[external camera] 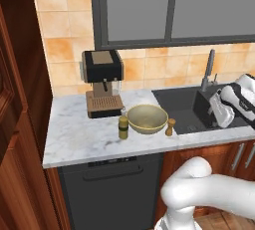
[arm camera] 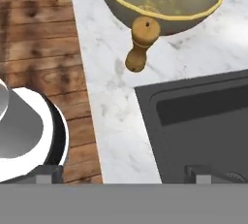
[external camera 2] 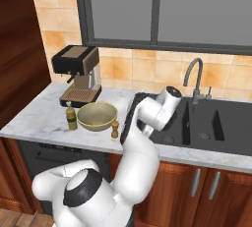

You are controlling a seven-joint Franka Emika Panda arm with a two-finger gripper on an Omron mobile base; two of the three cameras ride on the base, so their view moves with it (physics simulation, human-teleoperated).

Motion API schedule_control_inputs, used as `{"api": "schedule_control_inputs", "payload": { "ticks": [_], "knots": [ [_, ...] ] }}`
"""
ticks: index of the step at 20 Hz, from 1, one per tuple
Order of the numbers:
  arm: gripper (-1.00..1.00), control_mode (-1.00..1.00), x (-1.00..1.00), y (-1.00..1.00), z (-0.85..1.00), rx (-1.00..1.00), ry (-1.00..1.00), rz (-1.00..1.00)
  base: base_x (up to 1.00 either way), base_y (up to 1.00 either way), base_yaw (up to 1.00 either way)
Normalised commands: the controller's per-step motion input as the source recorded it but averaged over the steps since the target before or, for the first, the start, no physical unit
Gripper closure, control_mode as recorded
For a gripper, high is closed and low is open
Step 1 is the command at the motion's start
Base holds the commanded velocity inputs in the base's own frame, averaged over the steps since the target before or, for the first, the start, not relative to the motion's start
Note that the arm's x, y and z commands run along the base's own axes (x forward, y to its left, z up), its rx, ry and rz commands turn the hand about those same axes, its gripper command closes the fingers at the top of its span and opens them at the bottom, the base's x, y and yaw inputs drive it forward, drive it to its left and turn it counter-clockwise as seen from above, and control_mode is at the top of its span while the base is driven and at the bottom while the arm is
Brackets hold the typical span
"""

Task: Retrieve the bottle and the shaker from the cabinet and place them next to the mixing bowl on the counter. Then add garlic from the fridge to the mixing bowl.

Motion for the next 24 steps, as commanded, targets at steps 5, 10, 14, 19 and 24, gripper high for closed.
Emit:
{"api": "schedule_control_inputs", "payload": {
  "ticks": [5,10,14,19,24],
  "knots": [
    [-1.00,-1.00,-0.65,0.11,0.13,-0.78,-0.14,0.58,0.00,0.00,0.00],
    [-1.00,-1.00,-0.33,0.08,0.39,-0.33,-0.11,0.50,0.00,0.00,0.00],
    [-1.00,-1.00,-0.44,0.01,0.83,-0.08,0.01,0.28,0.00,0.00,0.00],
    [-1.00,-1.00,-0.30,0.28,0.90,0.00,0.28,0.33,0.00,0.00,0.00],
    [-1.00,-1.00,-0.31,0.75,0.00,-0.06,0.00,0.45,0.00,0.00,0.00]
  ]
}}
